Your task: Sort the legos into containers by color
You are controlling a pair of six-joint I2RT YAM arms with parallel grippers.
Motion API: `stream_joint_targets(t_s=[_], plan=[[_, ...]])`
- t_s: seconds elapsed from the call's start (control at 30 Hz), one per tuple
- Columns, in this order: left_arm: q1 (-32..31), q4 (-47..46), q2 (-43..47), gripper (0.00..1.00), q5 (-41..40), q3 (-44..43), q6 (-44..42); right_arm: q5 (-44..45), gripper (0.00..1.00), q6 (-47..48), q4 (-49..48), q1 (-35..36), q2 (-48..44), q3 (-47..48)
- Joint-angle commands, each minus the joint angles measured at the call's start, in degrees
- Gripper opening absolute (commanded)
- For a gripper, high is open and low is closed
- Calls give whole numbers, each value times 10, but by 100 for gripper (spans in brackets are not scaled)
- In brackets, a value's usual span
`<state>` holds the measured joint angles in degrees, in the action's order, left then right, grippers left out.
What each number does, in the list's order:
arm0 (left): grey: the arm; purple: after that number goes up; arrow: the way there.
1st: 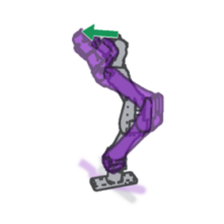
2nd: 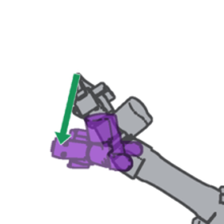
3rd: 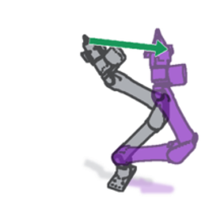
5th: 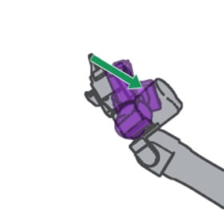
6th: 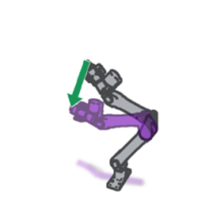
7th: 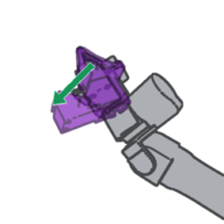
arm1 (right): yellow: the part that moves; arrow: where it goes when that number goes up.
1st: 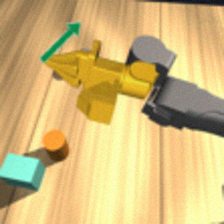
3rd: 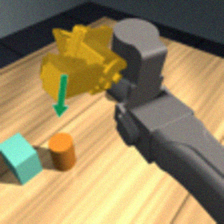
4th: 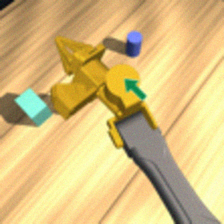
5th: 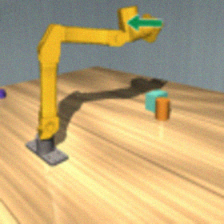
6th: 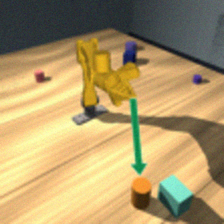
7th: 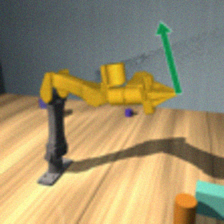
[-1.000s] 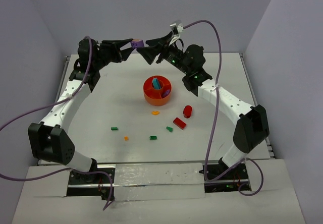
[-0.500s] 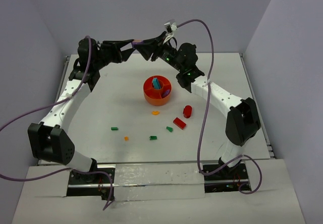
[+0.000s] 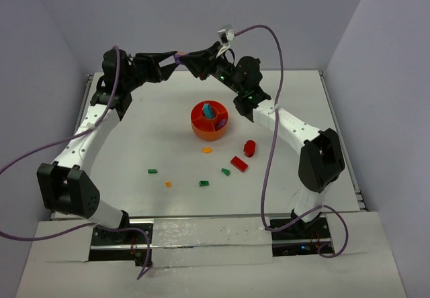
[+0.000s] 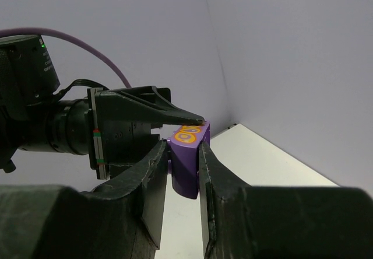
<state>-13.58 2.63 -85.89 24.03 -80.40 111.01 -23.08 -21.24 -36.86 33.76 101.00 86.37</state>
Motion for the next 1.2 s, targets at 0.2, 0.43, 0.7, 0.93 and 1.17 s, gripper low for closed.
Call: stream_joint_targets(t_s=[0.2, 0.43, 0.7, 0.93, 1.17], plan=[[8, 31, 6, 99, -34, 0, 24, -2, 0, 3, 7, -3, -34, 4], [64, 11, 22, 99, -62, 45, -191, -33, 0, -5, 129, -52, -160, -89], [80, 38, 50, 99, -120, 28, -532, -48, 0, -7, 360, -127, -303, -188], [80, 125, 40, 99, -178, 1, -646, -65, 0, -105, 420, -161, -310, -240], [80, 97, 57, 99, -162, 51, -647, -118, 0, -182, 428, -191, -203, -223]])
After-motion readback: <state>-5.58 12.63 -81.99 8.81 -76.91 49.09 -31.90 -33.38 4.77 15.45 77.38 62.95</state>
